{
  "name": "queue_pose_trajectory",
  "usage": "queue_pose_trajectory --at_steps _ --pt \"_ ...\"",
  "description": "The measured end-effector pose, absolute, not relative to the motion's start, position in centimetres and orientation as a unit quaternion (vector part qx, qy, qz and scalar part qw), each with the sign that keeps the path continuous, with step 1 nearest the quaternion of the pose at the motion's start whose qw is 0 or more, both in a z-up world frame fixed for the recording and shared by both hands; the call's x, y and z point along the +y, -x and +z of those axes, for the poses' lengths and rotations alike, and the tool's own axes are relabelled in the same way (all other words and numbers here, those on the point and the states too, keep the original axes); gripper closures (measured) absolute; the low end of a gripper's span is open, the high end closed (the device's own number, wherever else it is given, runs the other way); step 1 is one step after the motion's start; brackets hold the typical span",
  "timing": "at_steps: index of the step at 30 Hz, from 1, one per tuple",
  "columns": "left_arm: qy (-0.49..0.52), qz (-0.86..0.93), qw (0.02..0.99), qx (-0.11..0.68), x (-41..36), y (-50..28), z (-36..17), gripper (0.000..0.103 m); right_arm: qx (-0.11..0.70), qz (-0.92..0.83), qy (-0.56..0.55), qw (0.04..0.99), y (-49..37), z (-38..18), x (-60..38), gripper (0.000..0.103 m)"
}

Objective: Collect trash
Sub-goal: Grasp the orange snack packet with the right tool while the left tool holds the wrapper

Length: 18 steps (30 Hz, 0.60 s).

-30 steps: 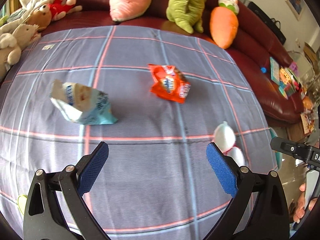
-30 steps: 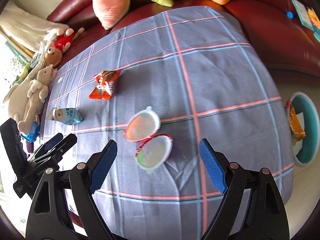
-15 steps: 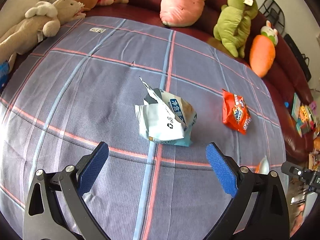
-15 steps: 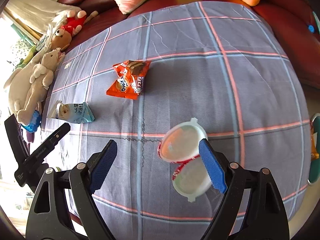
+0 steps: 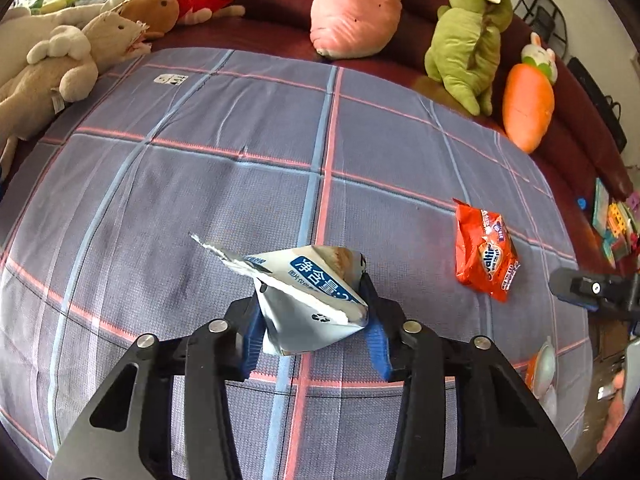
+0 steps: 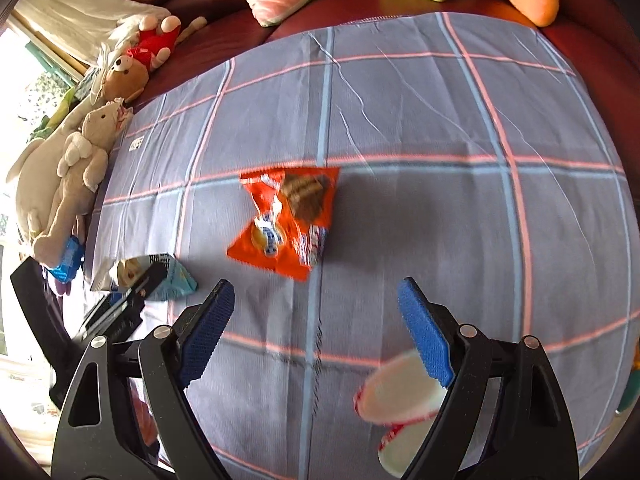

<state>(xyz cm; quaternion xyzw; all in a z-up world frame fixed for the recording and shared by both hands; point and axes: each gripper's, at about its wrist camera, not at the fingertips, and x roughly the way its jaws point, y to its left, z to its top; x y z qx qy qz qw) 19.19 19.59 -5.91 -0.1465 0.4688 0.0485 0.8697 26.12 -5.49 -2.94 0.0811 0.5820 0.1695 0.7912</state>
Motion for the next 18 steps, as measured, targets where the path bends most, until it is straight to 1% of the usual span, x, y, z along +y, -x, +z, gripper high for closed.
queue_pose_trajectory --at_steps 9,11,12,13,14,16,17,18 --pt "0.147 0.047 0.867 0.474 19.7 -20.0 -5.8 0.06 0.585 0.189 -0.076 0.785 -29.6 -5.9 -2.6 0.023" --pt "0.145 0.049 0.867 0.475 19.5 -20.3 -5.8 0.06 0.585 0.196 -0.073 0.784 -29.9 -6.4 -2.2 0.035" --pt "0.146 0.049 0.867 0.475 19.4 -20.3 -5.8 0.06 0.587 0.199 -0.073 0.781 -29.9 -6.7 -2.0 0.052" --pt "0.146 0.049 0.867 0.474 19.3 -20.4 -5.8 0.06 0.589 0.205 -0.077 0.778 -30.0 -7.0 -1.9 0.064" --pt "0.145 0.049 0.867 0.474 19.1 -20.4 -5.8 0.06 0.587 0.208 -0.078 0.778 -29.9 -7.0 -1.9 0.069" --pt "0.143 0.047 0.868 0.473 18.6 -20.4 -5.7 0.06 0.578 0.212 -0.075 0.784 -29.5 -6.5 -2.0 0.087" --pt "0.144 0.042 0.868 0.473 18.3 -20.3 -5.5 0.06 0.573 0.213 -0.075 0.788 -29.2 -6.1 -2.2 0.089" --pt "0.143 0.037 0.87 0.471 18.0 -20.3 -5.3 0.06 0.566 0.213 -0.07 0.793 -28.8 -5.5 -2.5 0.095"
